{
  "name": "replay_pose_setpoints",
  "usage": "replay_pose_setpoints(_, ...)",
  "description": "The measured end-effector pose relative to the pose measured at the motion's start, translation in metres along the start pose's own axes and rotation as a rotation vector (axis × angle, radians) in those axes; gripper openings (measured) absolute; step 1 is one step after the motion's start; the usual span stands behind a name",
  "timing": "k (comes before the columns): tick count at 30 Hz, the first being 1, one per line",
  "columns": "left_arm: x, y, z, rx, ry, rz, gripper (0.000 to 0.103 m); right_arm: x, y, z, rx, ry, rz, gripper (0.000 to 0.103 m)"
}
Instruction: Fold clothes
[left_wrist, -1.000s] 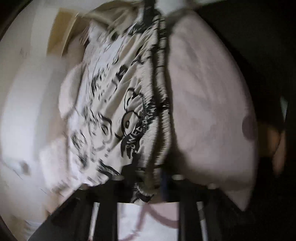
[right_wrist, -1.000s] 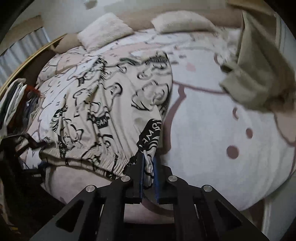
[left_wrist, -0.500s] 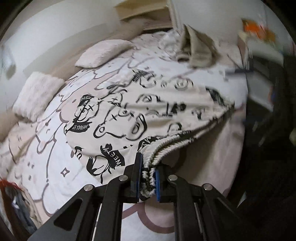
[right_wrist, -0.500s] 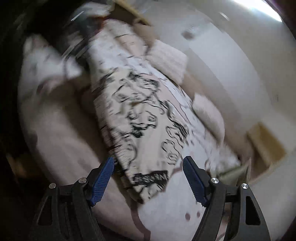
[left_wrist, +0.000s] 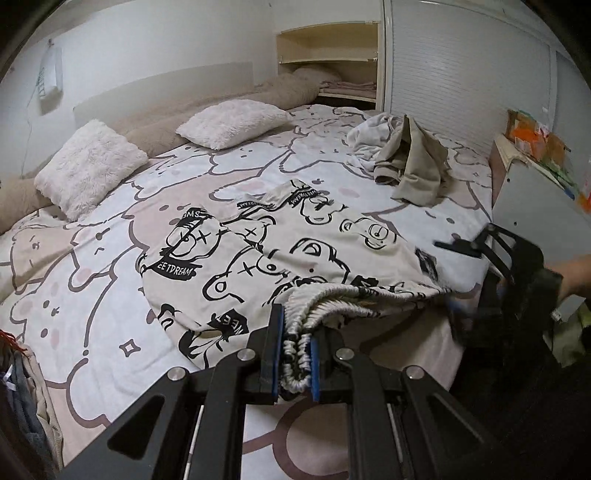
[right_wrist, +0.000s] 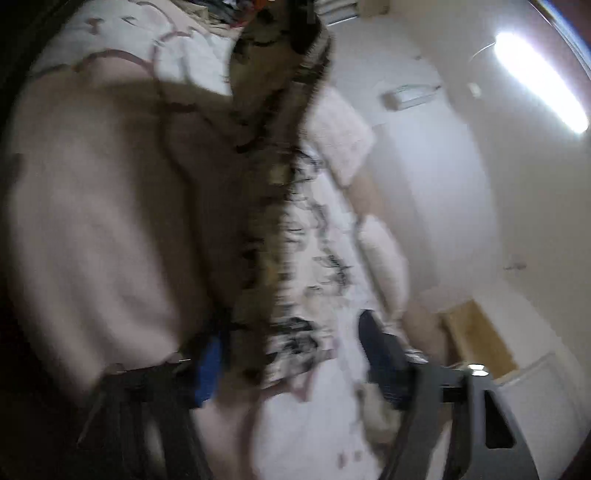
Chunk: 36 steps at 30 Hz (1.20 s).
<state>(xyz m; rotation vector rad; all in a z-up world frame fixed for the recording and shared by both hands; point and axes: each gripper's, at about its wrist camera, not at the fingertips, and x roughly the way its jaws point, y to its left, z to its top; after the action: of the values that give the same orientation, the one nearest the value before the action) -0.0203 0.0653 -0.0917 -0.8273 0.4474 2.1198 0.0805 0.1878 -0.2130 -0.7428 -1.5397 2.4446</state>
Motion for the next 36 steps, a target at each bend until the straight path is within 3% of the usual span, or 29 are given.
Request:
replay_pose_setpoints(2, 0.003, 0.001, -0.005, 0.002, 0.018, 0.021, 0.012, 0.014, -0.004, -0.002, 0.022, 0.038, 0.005, 0.015)
replay_pose_setpoints(4, 0.003, 0.005, -0.011, -0.024, 0.036, 0.067, 0.012, 0.02, -0.014, -0.002, 0.053, 0.038, 0.031, 0.01)
replay_pose_setpoints(7, -0.013, 0.015, -0.008, -0.109, -0.02, 0.143, 0.012, 0.018, -0.055, 0.013, 0.166, 0.007, 0.058, 0.009)
replay_pose_setpoints(11, -0.059, 0.025, 0.031, -0.172, -0.233, 0.309, 0.012, 0.019, -0.153, 0.054, 0.396, -0.058, 0.081, 0.009)
replay_pose_setpoints(15, -0.137, 0.025, 0.094, -0.154, -0.493, 0.482, 0.012, -0.008, -0.254, 0.106, 0.496, -0.213, -0.054, 0.009)
replay_pose_setpoints(18, -0.207, 0.016, 0.129, -0.115, -0.661, 0.576, 0.012, -0.053, -0.321, 0.138, 0.563, -0.34, -0.179, 0.009)
replay_pose_setpoints(23, -0.272, 0.004, 0.163, -0.06, -0.739, 0.708, 0.012, -0.106, -0.384, 0.178, 0.565, -0.428, -0.296, 0.009)
replay_pose_setpoints(25, -0.286, -0.001, 0.168, -0.023, -0.742, 0.774, 0.012, -0.127, -0.396, 0.186, 0.581, -0.47, -0.334, 0.009)
replay_pose_setpoints(28, -0.291, 0.006, 0.173, -0.021, -0.713, 0.779, 0.015, -0.134, -0.406, 0.196, 0.563, -0.459, -0.371, 0.009)
replay_pose_setpoints(33, -0.214, 0.056, 0.191, -0.019, -0.425, 0.761, 0.015, -0.058, -0.399, 0.219, 0.482, -0.258, -0.212, 0.009)
replay_pose_setpoints(36, -0.163, 0.081, 0.2, 0.025, -0.319, 0.824, 0.016, -0.008, -0.397, 0.232, 0.459, -0.16, -0.128, 0.009)
